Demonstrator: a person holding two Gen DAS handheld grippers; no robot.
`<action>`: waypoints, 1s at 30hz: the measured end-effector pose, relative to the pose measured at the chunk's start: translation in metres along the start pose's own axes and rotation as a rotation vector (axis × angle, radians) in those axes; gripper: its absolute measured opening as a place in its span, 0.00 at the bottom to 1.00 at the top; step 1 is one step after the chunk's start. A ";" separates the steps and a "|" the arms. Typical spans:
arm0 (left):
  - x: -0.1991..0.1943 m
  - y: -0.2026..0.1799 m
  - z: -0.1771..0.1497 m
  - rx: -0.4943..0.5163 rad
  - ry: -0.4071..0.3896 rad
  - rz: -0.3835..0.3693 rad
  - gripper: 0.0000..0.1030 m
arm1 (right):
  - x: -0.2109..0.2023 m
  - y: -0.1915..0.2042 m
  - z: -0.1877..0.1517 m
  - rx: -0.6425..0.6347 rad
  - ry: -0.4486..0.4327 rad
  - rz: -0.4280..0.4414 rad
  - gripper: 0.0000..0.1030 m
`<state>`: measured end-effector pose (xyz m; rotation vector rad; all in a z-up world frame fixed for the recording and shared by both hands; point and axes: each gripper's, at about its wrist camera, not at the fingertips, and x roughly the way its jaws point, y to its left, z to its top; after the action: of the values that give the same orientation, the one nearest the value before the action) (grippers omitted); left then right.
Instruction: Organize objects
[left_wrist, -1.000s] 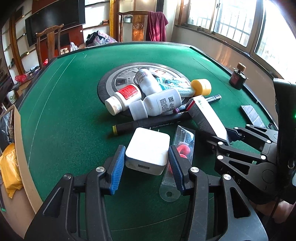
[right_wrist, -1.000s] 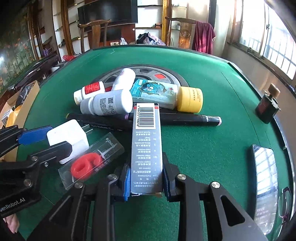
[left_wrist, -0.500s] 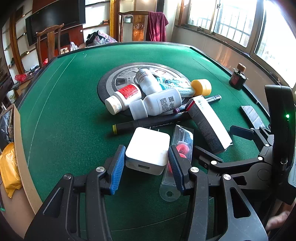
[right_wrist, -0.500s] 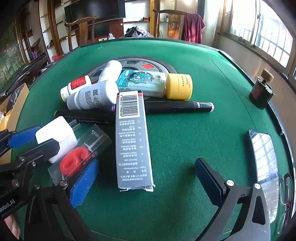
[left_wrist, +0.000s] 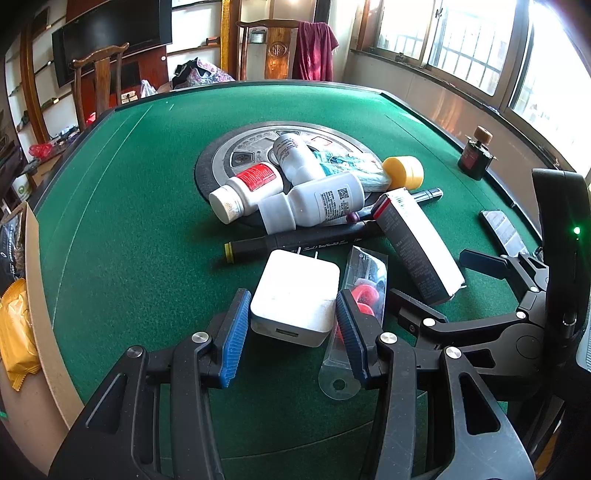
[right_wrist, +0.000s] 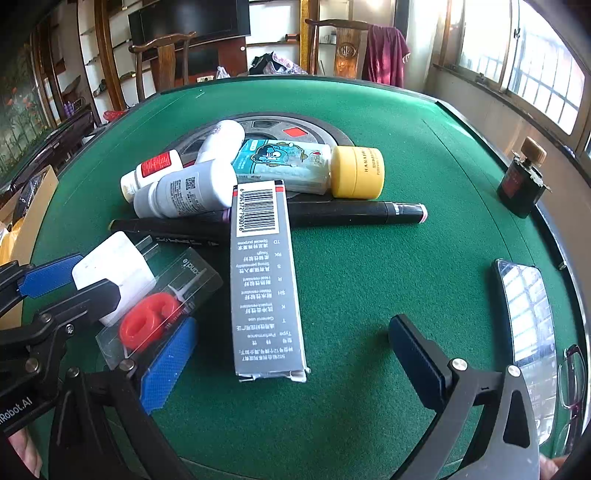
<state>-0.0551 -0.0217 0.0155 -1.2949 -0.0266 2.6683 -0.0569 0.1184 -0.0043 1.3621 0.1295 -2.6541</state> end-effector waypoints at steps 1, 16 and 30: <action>0.000 0.000 0.000 -0.001 0.001 0.000 0.46 | 0.000 0.000 0.000 0.000 0.000 0.000 1.00; 0.002 0.003 0.000 -0.009 0.006 -0.003 0.46 | 0.000 0.000 0.000 0.000 0.000 0.000 1.00; 0.001 0.003 0.000 -0.010 0.007 -0.004 0.46 | 0.000 0.000 0.000 0.000 0.000 0.000 1.00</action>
<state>-0.0562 -0.0247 0.0139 -1.3056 -0.0418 2.6643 -0.0564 0.1184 -0.0042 1.3619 0.1301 -2.6542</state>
